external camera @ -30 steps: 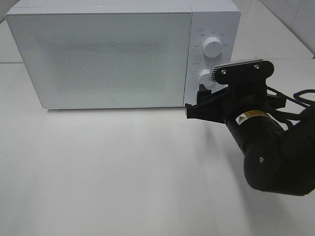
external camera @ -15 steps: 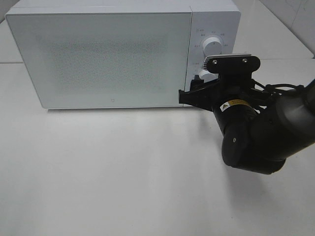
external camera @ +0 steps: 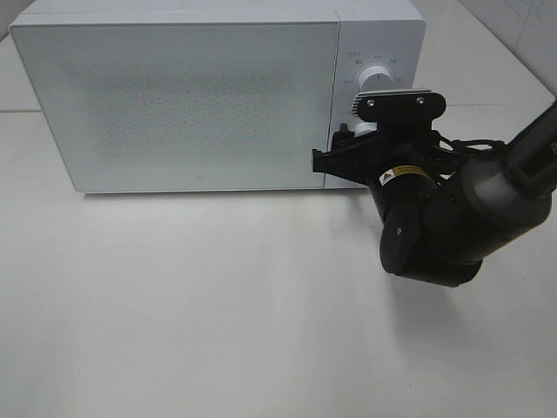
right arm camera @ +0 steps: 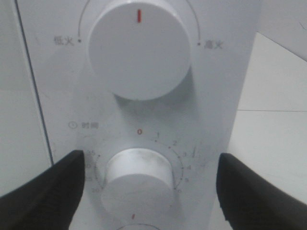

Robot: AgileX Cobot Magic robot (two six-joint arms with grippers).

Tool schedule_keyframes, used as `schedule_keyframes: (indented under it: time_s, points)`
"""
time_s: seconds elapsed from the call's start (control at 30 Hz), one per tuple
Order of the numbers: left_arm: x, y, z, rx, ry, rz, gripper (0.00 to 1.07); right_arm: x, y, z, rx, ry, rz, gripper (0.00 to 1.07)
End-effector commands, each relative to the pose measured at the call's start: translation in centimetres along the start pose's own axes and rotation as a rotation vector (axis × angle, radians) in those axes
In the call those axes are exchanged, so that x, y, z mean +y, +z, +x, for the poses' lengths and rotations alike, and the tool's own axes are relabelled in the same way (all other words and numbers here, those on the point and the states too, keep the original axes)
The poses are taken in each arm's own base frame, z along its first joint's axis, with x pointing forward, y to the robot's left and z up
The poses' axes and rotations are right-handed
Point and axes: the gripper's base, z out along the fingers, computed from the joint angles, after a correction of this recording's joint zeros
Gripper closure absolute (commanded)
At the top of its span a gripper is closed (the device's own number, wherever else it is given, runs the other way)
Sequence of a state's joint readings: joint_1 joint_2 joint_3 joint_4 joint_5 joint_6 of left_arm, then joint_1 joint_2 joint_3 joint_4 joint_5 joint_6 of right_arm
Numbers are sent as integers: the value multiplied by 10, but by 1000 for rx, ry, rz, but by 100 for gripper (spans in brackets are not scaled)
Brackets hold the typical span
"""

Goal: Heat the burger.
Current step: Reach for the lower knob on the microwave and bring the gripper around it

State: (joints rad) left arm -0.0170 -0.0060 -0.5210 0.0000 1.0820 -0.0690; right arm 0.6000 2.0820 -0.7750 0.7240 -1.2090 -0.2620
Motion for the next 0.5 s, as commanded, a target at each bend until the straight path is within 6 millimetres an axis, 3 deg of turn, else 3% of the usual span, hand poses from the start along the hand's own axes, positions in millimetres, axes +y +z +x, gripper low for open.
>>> schedule_keyframes:
  time_s: [0.03, 0.5]
  points:
    - [0, -2, 0, -25, -3, 0, 6, 2, 5, -3, -33, 3, -10, 32]
    - [0, -2, 0, -25, -3, 0, 6, 2, 15, -2, -46, 17, 6, 33]
